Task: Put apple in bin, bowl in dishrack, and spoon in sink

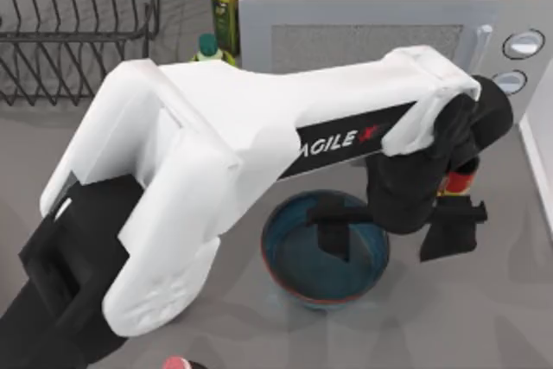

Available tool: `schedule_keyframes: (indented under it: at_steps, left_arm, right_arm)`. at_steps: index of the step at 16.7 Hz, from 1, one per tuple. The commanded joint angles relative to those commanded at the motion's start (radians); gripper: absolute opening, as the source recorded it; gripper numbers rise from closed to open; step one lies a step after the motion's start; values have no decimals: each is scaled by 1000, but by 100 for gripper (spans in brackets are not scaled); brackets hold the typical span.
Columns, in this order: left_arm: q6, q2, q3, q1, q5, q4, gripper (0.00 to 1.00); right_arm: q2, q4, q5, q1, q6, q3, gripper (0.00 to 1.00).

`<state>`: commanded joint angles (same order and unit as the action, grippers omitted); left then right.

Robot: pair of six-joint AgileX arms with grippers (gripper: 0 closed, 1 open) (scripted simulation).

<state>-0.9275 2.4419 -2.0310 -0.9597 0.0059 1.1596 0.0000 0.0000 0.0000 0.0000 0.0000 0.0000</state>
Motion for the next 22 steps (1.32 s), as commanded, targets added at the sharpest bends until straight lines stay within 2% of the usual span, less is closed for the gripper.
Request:
schedule_keyframes:
  at_steps: [9,19,22]
  left_arm:
    - [0,0,0,0,0,0,2]
    - [1,-3,-1,1,0,3,0]
    - [-5,2,-72,2,0,71,0]
  right_arm:
    - [0,0,0,0,0,0,100]
    - [0,0,0,0,0,0,100]
    - [0,0,0,0,0,0,100]
